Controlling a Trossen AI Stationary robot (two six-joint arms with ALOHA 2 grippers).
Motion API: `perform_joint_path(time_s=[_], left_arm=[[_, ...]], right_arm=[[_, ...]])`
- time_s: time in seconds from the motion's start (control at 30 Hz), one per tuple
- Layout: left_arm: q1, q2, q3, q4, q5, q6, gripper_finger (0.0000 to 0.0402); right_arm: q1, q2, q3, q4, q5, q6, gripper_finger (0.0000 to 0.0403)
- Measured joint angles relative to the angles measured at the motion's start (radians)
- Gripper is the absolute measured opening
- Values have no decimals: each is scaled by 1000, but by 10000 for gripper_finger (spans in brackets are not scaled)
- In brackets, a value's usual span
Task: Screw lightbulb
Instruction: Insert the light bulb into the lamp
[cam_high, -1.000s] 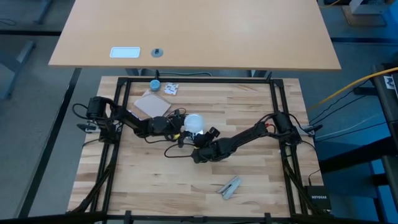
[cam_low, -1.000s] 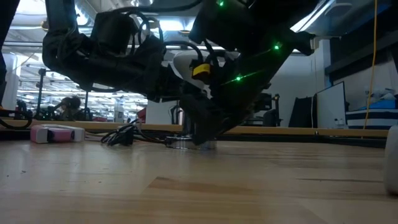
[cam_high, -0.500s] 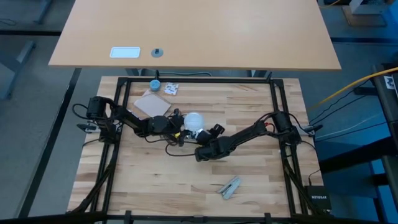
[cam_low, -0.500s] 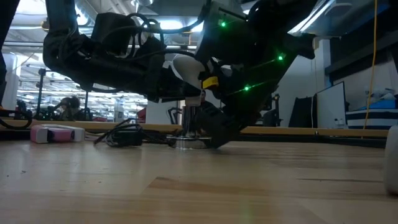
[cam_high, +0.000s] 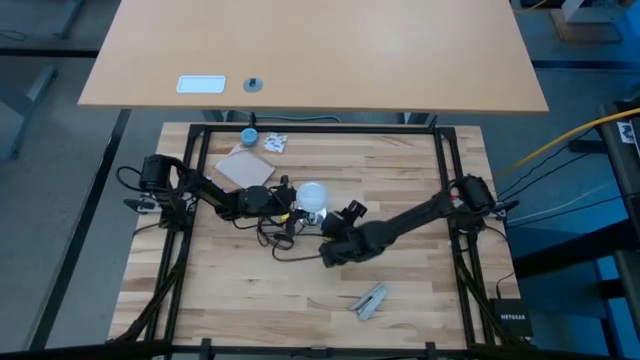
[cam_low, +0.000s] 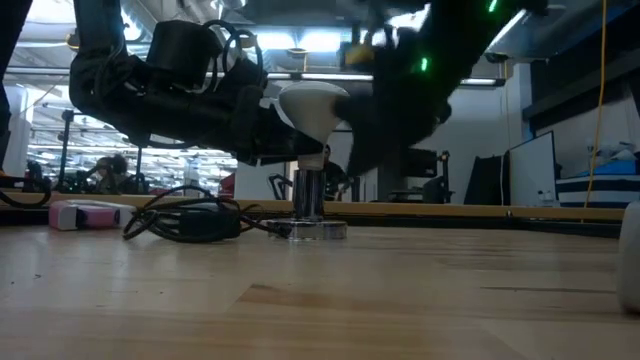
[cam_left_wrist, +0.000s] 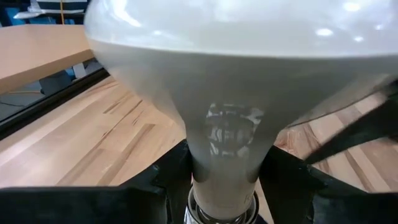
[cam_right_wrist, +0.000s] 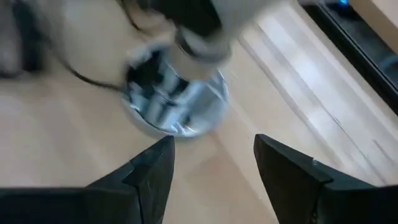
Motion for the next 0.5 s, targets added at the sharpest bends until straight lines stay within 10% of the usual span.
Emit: perform_joint_path(time_s=[0.5], left_arm=[[0,1,0,13,-7,4,157]], right_arm=[[-19,131,2,260,-90,-26,225]])
